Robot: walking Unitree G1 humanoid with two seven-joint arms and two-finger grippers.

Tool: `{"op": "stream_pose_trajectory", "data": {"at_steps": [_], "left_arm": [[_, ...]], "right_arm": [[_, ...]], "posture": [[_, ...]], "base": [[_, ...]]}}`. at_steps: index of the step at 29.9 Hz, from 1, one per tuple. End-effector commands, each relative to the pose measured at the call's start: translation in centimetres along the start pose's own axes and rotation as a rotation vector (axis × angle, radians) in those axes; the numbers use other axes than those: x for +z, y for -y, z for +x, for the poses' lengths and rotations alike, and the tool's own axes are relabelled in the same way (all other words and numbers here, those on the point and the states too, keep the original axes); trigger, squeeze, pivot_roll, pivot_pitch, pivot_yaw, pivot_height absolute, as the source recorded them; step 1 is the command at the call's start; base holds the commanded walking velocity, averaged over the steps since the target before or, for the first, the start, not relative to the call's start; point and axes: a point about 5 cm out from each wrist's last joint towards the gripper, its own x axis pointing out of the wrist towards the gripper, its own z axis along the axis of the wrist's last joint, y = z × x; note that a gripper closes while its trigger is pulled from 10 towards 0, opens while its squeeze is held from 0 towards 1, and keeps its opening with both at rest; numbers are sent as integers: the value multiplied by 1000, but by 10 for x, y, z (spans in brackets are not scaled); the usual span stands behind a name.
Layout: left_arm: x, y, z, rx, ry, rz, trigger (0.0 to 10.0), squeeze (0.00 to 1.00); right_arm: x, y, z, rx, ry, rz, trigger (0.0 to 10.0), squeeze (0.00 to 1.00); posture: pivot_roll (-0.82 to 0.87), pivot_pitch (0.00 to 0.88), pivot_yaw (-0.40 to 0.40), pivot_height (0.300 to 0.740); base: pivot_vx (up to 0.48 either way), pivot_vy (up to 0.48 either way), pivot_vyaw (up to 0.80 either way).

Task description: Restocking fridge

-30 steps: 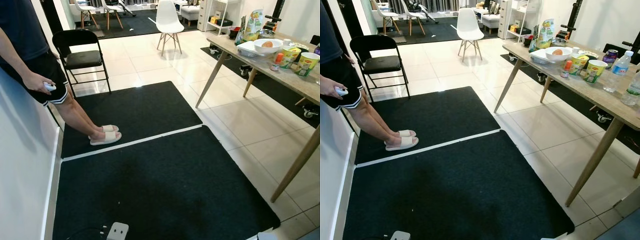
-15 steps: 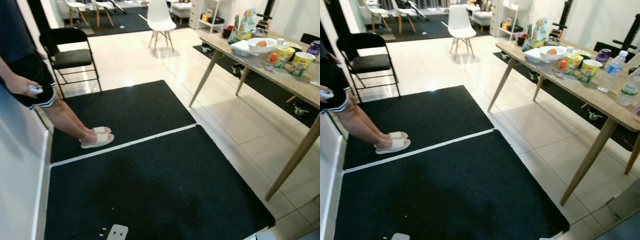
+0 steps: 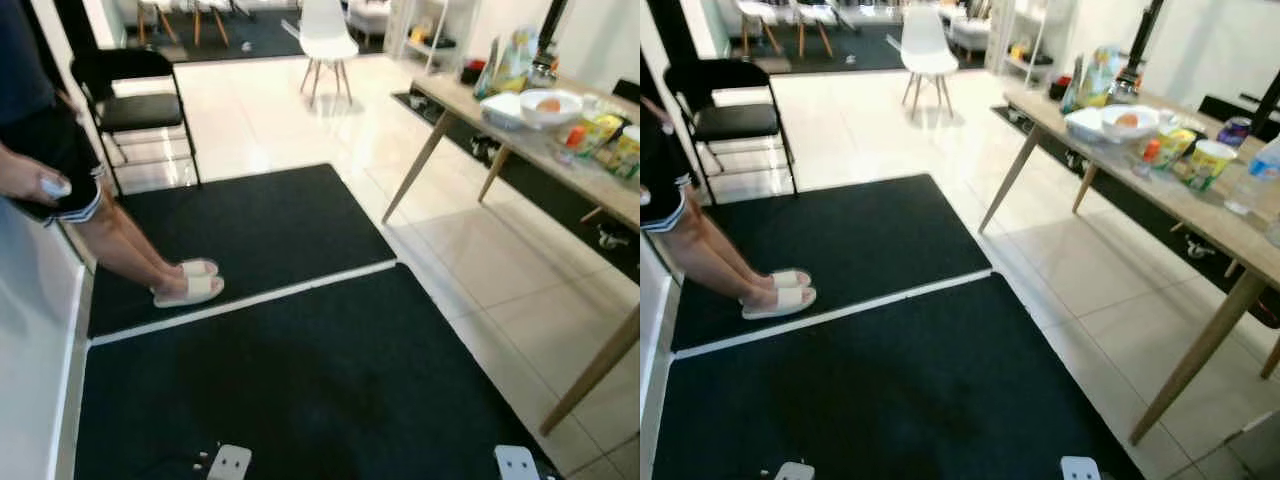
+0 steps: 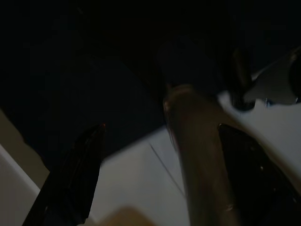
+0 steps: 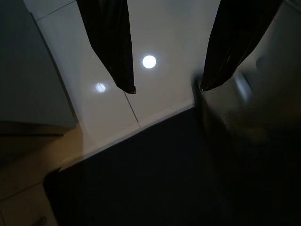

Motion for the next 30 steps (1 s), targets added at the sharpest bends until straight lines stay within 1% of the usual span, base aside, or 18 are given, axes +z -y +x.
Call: {"op": "stream_pose_trajectory", "data": {"at_steps": [1, 7, 17, 30], "left_arm": [[-6, 5, 0, -12, -22, 5, 10000, 0], [-6, 4, 0, -13, -21, 7, 10000, 0], [-6, 4, 0, -15, -22, 11, 10000, 0], [-5, 4, 0, -17, -19, 22, 10000, 0]], "right_arm": [[4, 3, 0, -11, 7, 0, 10000, 0], [4, 2, 1, -11, 3, 10, 10000, 0], [2, 1, 1, -4, -8, 1, 10000, 0], [7, 2, 1, -10, 11, -14, 10000, 0]], "posture": [[-63, 0, -13, 740], [-62, 0, -14, 740], [-60, 0, -15, 740], [-58, 0, -14, 740]], "base": [[341, 0, 0], [344, 0, 0], [347, 0, -800], [343, 0, 0]]}}
